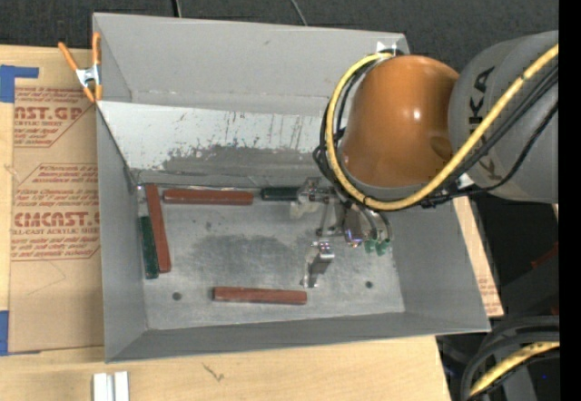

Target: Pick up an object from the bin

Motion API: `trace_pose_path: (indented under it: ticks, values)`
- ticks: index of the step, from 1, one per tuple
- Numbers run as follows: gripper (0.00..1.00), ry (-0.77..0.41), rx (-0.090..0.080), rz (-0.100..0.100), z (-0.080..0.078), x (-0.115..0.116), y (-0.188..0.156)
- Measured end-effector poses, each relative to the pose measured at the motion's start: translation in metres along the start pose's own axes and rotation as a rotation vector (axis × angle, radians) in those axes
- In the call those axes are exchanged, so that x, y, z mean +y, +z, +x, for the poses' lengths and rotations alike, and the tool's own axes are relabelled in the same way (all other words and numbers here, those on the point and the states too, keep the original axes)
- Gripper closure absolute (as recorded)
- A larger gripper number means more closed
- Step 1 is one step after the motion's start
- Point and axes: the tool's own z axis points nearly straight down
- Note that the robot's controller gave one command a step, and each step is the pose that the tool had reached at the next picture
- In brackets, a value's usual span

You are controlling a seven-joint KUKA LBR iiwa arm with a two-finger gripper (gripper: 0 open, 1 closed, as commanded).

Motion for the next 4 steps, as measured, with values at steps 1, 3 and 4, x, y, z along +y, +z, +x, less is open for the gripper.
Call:
trace_pose_path:
  ticks: [1, 3, 4]
  values:
    - [0.0, 0.0, 0.0, 0.0, 0.0, 0.0, 0.0]
    - [0.0, -0.077, -0.004, 0.0, -0.002, 0.005, 0.113]
    - [1.0, 0.052, -0.01, -0.001, 0.008, 0.008, 0.15]
